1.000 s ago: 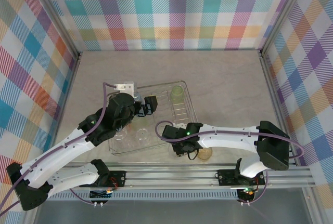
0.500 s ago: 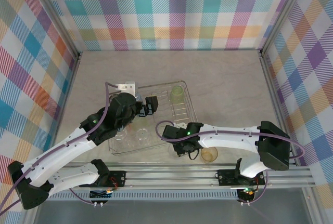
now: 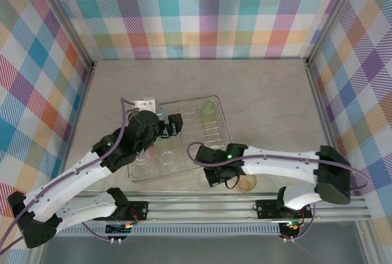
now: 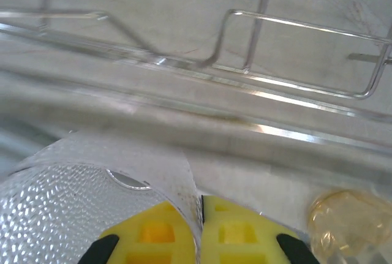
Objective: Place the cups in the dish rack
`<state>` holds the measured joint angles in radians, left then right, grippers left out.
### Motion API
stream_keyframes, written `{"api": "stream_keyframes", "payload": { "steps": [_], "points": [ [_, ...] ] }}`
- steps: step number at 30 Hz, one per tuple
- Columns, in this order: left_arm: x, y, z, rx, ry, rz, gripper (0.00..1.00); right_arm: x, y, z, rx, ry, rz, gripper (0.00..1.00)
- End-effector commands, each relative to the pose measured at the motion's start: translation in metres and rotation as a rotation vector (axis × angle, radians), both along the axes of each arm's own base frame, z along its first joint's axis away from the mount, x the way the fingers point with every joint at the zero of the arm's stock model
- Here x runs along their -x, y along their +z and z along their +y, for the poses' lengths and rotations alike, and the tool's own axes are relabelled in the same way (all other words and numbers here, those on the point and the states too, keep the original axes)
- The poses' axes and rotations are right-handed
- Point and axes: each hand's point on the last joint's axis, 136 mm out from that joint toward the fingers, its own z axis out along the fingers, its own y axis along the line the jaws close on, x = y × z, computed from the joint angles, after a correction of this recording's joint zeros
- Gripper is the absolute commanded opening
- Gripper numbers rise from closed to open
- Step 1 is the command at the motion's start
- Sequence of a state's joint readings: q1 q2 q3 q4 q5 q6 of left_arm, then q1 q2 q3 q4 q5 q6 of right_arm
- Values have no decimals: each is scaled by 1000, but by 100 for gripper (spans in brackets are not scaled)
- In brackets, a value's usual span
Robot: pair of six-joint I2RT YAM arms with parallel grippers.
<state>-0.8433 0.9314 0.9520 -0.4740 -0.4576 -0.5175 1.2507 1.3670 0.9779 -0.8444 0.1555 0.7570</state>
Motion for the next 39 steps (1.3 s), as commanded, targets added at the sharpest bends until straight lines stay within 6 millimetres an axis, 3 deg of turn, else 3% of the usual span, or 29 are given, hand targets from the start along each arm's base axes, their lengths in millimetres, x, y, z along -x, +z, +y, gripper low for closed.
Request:
{"api": "stream_keyframes", "payload": {
  "steps": [1,5,9,15,18,21,28,34,39],
  "points": [
    [4,9,12,56,54,-33,100,21,27,1,-151,154,62,0],
    [9,21,2,155,-9,-80,100,17,75,-4,-411,158,73,0],
    [16,43,-17,238,-138,-161,100,-15,124,-25,-630,47,17,0],
    [47,81,-61,365,-472,-324,100,-73,174,-39,-873,-51,4,0],
    [59,91,-77,370,-598,-353,100,-105,197,-43,-1023,-70,30,0],
    [58,91,-83,352,-620,-350,100,-123,218,-42,-1107,-33,40,0],
    [67,106,-112,392,-777,-373,100,-134,244,-30,-1196,69,60,0],
    [64,114,-142,441,-868,-320,100,-125,252,-26,-1239,141,85,0],
    [65,128,-153,490,-918,-340,99,-118,255,-24,-1251,175,91,0]
  ]
}}
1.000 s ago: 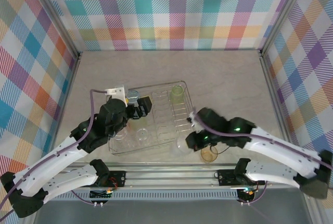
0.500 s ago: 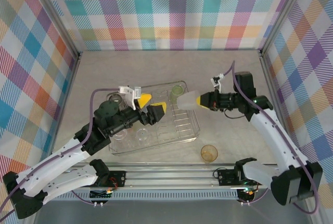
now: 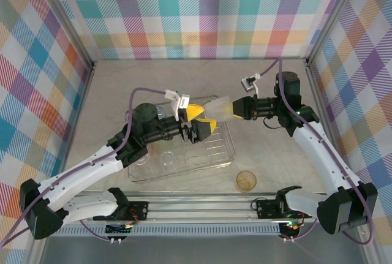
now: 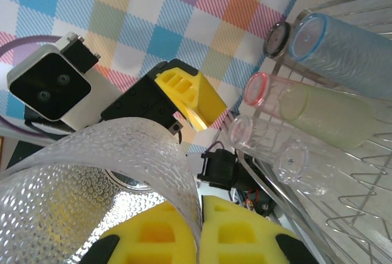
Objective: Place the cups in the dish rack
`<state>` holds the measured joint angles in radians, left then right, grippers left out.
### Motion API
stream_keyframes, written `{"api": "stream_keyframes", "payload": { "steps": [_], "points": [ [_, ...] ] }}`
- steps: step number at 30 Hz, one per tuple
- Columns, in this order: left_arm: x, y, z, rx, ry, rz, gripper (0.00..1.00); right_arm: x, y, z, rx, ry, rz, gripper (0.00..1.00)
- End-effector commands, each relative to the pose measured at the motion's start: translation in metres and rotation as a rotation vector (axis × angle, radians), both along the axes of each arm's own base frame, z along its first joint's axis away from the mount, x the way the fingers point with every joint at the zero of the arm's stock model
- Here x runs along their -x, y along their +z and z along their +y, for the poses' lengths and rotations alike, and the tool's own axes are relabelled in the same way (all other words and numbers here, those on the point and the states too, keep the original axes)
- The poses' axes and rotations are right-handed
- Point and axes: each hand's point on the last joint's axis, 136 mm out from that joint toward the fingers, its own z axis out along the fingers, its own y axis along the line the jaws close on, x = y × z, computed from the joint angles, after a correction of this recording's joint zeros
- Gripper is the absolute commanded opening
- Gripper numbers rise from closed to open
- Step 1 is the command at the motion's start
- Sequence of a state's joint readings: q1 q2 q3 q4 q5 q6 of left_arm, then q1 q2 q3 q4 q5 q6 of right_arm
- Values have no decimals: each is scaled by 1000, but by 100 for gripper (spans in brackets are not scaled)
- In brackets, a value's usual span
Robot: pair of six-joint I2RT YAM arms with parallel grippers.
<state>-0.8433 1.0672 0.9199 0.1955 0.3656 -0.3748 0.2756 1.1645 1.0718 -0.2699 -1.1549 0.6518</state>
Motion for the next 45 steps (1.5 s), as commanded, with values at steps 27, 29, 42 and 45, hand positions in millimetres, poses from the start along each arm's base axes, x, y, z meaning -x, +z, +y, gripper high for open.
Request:
{"api": "stream_keyframes", "payload": {
  "steps": [27,29,42,45],
  "points": [
    [0,39,-20,92,-81,21,39,7,8,8,-15,67,-33,42],
    [-2,36,-18,80,-57,28,36,3,1,6,31,21,-30,59],
    [-73,-60,42,-387,512,314,7,-34,-130,-76,752,-423,95,60],
    [-78,-85,38,-507,526,393,7,-35,-153,-79,836,-413,130,56]
  ]
}}
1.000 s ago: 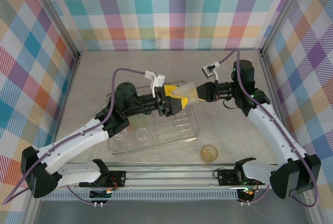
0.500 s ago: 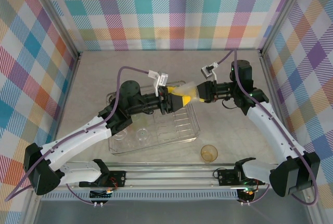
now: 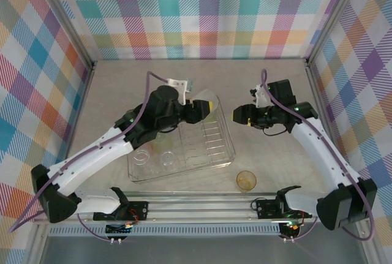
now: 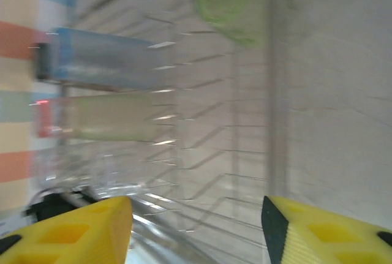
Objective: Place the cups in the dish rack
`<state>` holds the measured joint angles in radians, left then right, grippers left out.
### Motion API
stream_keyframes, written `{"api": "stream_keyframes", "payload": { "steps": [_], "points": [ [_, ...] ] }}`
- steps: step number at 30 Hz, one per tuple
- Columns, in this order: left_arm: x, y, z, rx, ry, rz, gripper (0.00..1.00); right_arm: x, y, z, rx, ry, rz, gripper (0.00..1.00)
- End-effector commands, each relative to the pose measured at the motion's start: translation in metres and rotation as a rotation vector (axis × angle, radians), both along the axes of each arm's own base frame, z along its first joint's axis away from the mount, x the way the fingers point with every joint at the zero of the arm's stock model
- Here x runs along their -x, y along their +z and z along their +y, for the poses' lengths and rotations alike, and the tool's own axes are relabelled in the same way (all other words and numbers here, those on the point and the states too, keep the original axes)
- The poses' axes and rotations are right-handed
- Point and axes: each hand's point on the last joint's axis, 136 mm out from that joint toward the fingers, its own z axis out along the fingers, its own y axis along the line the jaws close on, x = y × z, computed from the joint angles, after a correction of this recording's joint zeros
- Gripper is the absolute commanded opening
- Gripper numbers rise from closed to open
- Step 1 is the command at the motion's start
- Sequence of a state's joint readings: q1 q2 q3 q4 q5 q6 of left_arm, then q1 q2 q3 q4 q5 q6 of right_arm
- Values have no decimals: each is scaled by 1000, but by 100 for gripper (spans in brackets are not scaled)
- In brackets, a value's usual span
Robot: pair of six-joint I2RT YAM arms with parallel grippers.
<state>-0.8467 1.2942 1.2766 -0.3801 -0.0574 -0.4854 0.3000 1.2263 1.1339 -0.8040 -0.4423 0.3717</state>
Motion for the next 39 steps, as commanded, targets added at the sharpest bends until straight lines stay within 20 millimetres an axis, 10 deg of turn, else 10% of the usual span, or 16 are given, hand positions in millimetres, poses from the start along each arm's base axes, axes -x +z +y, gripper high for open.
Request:
{"api": "stream_keyframes", "payload": {
  "steps": [1,19,28,39],
  "points": [
    [-4,-42,14,-184,79,144,7,4,-36,-20,190,-23,61,54],
    [-14,-90,-1,-330,103,323,9,25,-101,16,421,137,126,36],
    [-15,-93,-1,-336,110,332,10,35,-114,9,498,29,147,1],
    [-8,-98,3,-366,91,363,13,56,-112,21,517,22,124,0]
  ]
}}
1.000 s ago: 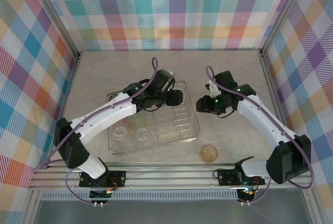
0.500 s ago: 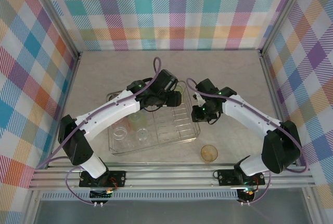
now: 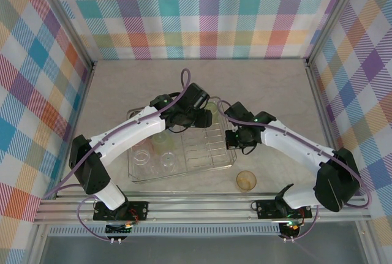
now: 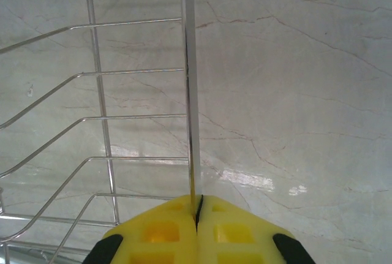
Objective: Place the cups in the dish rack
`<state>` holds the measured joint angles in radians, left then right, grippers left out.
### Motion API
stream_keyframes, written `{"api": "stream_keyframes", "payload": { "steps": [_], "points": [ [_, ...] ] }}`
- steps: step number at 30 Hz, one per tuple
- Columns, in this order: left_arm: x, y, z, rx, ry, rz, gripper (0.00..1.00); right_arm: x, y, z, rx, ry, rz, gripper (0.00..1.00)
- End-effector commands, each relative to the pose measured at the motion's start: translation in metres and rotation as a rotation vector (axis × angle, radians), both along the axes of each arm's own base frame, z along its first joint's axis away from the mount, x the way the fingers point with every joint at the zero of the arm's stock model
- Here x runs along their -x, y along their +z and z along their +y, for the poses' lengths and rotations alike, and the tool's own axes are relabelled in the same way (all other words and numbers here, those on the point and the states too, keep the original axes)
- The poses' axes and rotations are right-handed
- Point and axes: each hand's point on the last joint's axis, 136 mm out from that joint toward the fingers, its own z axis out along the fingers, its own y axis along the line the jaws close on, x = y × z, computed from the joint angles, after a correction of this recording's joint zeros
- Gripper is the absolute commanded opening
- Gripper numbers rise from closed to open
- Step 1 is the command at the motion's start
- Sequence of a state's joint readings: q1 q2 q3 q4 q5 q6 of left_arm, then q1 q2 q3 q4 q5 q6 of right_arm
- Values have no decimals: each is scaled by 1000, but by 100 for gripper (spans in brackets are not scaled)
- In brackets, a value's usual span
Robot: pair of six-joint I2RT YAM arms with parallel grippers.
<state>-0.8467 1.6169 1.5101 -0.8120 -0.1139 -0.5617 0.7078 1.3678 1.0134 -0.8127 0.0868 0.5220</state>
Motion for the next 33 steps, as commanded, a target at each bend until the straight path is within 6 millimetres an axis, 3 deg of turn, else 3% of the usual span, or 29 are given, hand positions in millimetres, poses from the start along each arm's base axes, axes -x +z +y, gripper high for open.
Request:
{"api": "stream_keyframes", "payload": {
  "steps": [1,15,17,21,30,33],
  "points": [
    [2,6,-2,6,-3,14,13,16,-7,4,17,-27,54,0],
    [6,-15,-9,-29,-24,102,13,37,-15,17,13,-104,70,0],
    [8,-18,-13,-27,-34,120,13,38,-11,19,-3,-102,56,12],
    [11,-24,-20,-36,-62,164,13,40,3,16,-54,-111,-4,32],
    [18,-51,-31,-159,-110,255,13,39,63,-19,-188,-134,-270,42],
    [17,-57,-34,-225,-121,260,13,42,74,-35,-223,-157,-347,43]
  ]
}}
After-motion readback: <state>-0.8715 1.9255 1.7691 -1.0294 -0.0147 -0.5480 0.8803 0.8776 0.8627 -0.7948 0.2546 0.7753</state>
